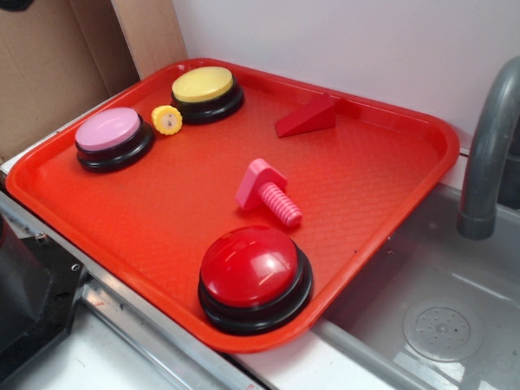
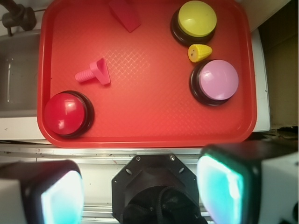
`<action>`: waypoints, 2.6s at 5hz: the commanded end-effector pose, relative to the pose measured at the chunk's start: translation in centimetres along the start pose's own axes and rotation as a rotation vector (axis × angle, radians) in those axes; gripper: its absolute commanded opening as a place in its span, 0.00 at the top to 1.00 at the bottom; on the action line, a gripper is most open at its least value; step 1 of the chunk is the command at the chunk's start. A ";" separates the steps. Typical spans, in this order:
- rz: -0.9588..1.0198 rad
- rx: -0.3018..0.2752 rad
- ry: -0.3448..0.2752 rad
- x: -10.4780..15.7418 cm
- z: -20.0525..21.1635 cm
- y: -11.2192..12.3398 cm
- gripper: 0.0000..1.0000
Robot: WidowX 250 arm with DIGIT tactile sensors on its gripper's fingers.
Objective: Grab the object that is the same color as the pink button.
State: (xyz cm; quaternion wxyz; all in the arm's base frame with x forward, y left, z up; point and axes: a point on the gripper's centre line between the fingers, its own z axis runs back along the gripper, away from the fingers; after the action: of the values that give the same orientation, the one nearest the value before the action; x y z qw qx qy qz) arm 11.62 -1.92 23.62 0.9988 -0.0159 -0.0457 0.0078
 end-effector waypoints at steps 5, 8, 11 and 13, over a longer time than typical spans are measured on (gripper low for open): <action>0.296 -0.112 -0.061 7.2 -8.8 -4.2 0.00; 0.582 -0.062 -0.094 11.5 -16.8 -5.2 0.00; 0.448 -0.112 -0.069 12.0 -20.7 -7.1 0.00; 0.454 -0.081 -0.070 11.6 -20.9 -6.7 1.00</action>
State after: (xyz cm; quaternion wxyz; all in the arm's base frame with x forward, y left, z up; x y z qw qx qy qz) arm 24.53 -9.19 2.87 0.9686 -0.0542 -0.0582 0.2354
